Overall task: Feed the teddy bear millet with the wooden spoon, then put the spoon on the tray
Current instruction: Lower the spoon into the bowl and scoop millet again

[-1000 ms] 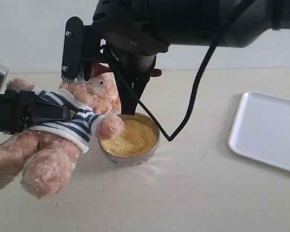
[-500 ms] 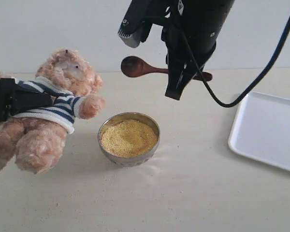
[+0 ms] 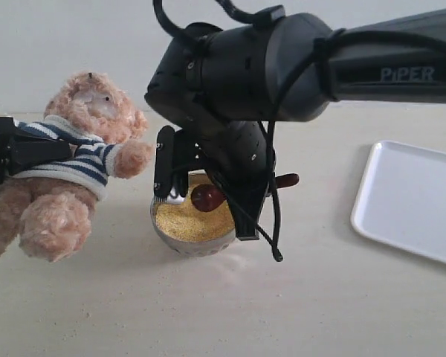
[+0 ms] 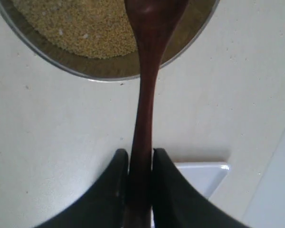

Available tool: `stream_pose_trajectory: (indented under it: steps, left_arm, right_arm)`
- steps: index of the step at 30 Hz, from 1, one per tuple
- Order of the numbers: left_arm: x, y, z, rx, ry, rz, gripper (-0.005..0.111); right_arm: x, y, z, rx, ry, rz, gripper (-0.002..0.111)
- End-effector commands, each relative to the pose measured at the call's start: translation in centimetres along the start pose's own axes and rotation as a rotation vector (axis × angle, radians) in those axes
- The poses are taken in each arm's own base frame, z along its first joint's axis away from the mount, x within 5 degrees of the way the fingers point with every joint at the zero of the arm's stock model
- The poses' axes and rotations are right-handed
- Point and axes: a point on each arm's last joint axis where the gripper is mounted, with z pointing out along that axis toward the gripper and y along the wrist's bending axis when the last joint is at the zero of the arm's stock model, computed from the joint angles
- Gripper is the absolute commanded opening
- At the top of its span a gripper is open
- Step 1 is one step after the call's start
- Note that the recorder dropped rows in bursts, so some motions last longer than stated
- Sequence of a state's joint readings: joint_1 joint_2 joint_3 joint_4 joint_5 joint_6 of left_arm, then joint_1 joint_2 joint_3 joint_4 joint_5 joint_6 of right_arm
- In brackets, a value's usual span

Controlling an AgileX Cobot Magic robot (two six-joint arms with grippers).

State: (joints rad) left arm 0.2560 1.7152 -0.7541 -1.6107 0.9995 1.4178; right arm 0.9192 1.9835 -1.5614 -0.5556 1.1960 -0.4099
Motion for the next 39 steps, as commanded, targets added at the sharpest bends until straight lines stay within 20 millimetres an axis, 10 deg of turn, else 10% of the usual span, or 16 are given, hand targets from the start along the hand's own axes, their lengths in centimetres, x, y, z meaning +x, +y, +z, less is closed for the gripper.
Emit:
stream_pose_trajectory:
  steps: [1,26,39]
  left_arm:
    - [0.2,-0.3,-0.1,0.028,-0.004,-0.006,0.005]
    - [0.6,-0.1,-0.1,0.020,0.001,0.001,0.005]
    - [0.7,-0.1,-0.1,0.019,0.002,0.000,0.005]
  right_arm:
    - [-0.7,0.1,0.6,0.030,0.023,-0.015,0.000]
    - [-1.0,1.0,1.4,-0.053,0.035,0.044,0.000]
    - [-0.2,-0.2,-1.7,-0.001,-0.102,0.097,0.000]
